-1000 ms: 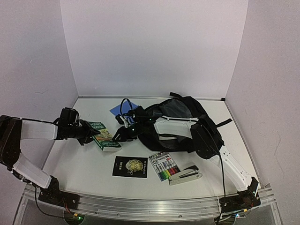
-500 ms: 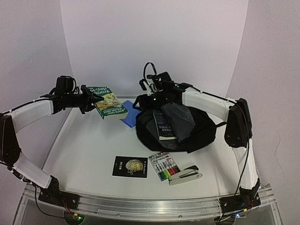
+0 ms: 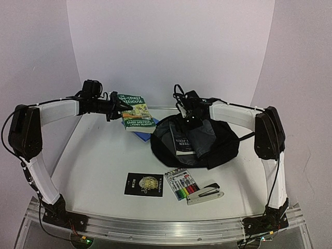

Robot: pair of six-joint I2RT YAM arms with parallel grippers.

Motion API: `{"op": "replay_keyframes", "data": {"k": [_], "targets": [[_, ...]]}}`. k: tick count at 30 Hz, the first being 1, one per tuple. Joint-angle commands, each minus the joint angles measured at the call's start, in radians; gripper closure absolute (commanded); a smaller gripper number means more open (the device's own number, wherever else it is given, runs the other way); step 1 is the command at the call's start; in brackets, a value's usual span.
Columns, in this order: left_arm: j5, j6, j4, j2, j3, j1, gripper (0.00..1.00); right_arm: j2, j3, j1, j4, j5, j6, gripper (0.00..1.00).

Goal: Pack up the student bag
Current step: Place the book in the student bag.

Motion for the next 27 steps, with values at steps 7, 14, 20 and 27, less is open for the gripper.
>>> {"op": "replay_keyframes", "data": {"k": [7, 14, 20, 27], "targets": [[0.103, 0.032, 0.107, 0.027, 0.102, -0.003, 1.0, 0.106, -0.027, 0.008, 0.018, 0.236, -0.076, 0.34], [0.119, 0.031, 0.124, 0.066, 0.11, -0.005, 1.0, 0.075, 0.017, 0.0, -0.006, 0.272, -0.108, 0.93], [0.148, 0.014, 0.178, 0.116, 0.134, -0.027, 1.0, 0.009, 0.106, -0.037, -0.085, 0.163, -0.1, 1.0], [0.218, -0.014, 0.243, 0.235, 0.22, -0.105, 1.0, -0.046, 0.174, -0.1, -0.123, -0.026, -0.056, 1.0]]}}
